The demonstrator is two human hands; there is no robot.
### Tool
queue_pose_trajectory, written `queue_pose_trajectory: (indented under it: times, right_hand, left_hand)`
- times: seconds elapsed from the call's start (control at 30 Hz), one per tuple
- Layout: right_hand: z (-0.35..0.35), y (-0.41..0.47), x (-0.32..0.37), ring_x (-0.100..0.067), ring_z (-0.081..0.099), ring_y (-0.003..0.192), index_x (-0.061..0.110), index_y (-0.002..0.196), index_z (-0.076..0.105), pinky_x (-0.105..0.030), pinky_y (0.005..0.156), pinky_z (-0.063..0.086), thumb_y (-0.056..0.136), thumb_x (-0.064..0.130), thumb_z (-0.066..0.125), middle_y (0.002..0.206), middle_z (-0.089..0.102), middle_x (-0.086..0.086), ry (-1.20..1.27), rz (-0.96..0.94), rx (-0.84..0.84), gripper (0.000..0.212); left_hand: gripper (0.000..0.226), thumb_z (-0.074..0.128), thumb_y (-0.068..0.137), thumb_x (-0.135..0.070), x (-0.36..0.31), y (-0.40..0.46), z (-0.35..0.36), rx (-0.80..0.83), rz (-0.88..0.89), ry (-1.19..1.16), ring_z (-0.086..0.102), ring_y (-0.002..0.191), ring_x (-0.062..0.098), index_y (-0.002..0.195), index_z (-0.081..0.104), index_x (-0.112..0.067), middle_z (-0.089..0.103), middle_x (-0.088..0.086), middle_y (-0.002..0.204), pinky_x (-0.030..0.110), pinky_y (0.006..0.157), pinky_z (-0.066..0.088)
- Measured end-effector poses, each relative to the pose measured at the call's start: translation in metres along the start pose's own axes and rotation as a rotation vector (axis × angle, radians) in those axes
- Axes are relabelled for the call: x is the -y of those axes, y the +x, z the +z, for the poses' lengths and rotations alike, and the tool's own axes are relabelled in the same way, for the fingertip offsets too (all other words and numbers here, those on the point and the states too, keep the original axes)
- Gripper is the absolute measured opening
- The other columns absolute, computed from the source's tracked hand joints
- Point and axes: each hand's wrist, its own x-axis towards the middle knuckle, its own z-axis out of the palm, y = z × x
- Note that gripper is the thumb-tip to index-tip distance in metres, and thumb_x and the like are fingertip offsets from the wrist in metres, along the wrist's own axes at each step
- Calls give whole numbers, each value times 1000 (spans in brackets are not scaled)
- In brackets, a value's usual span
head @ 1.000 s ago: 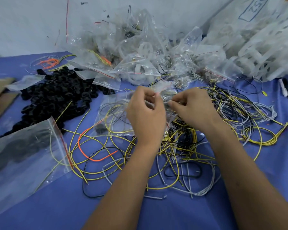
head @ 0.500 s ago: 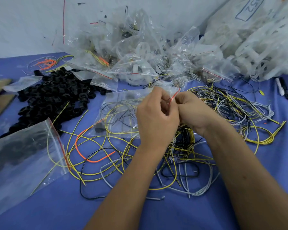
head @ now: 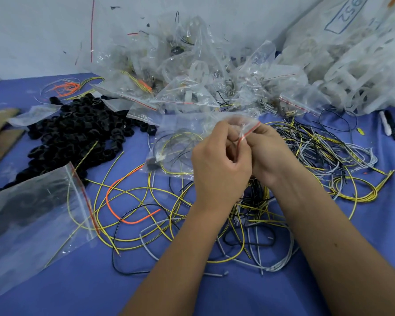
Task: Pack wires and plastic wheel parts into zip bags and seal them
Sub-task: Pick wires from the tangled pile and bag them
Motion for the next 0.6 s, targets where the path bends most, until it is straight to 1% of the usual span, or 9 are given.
queue_pose_trajectory:
  times: [0.07, 0.1, 0.2, 0.27, 0.37, 0.43, 0.5, 0.57, 0.6]
  right_hand:
    - [1, -1, -1, -17, 66, 55, -10, 94, 60, -24, 52, 53, 93, -18, 38, 67, 66, -12, -13, 47, 59, 23]
    - [2, -2, -2, -15, 66, 52, -7, 86, 57, -22, 50, 53, 93, -19, 36, 62, 67, -9, -21, 70, 94, 25]
    - [6, -7, -2, -12, 64, 50, -3, 81, 54, -19, 48, 50, 91, -19, 33, 57, 65, -5, 0, 125, 165, 29]
    - [6, -9, 0, -11, 65, 52, 0, 77, 61, -18, 49, 51, 93, -15, 32, 58, 66, -4, 26, 150, 199, 36]
    - [11, -15, 5, -4, 68, 61, 15, 63, 75, -16, 58, 53, 101, 3, 22, 63, 70, 4, 103, 217, 359, 66]
    - [14, -16, 6, -5, 69, 71, 16, 71, 78, -17, 69, 55, 106, 25, 24, 70, 72, 4, 239, 289, 412, 65]
    - [17, -16, 4, -9, 65, 78, 11, 88, 71, -21, 77, 54, 102, 49, 32, 78, 68, -2, 332, 341, 366, 57]
    - [17, -14, -3, -8, 61, 64, 12, 78, 65, -21, 64, 53, 99, 58, 35, 66, 61, 0, 379, 357, 272, 58]
    - [16, -13, -4, -7, 59, 57, 11, 80, 61, -21, 57, 52, 99, 61, 35, 61, 58, 1, 406, 365, 255, 59]
  left_hand:
    - [15, 71, 83, -12, 3, 0, -1, -11, -17, 12, 50, 53, 12, 79, 56, -15, 51, -7, 57, 34, 54, 45]
    - [15, 71, 83, -12, 4, 1, -1, -16, -19, 18, 51, 53, 13, 79, 56, -14, 52, -6, 57, 35, 55, 45]
    - [18, 71, 84, -14, 3, 0, 0, -20, -6, 26, 50, 53, 17, 77, 55, -11, 50, -4, 56, 37, 53, 43]
    - [19, 71, 86, -13, 0, 0, -1, -21, 7, 10, 50, 54, 19, 76, 55, -10, 50, -3, 56, 39, 53, 43]
    - [18, 71, 86, -12, -2, 1, -2, -49, 27, -7, 50, 55, 17, 77, 56, -9, 50, -4, 57, 37, 55, 45]
    - [18, 71, 85, -10, -5, 2, -3, -65, 45, -11, 48, 54, 13, 76, 56, -10, 49, -6, 56, 28, 55, 42]
    - [20, 72, 86, -8, -7, 0, -1, -58, 58, -28, 47, 53, 11, 75, 55, -10, 48, -6, 56, 19, 53, 36]
    - [22, 73, 88, -9, -9, -2, 1, -32, 72, -43, 46, 52, 12, 74, 55, -9, 48, -4, 55, 18, 53, 36]
    - [22, 73, 88, -8, -9, -3, 1, -19, 81, -47, 47, 53, 12, 74, 56, -9, 49, -4, 56, 17, 54, 35]
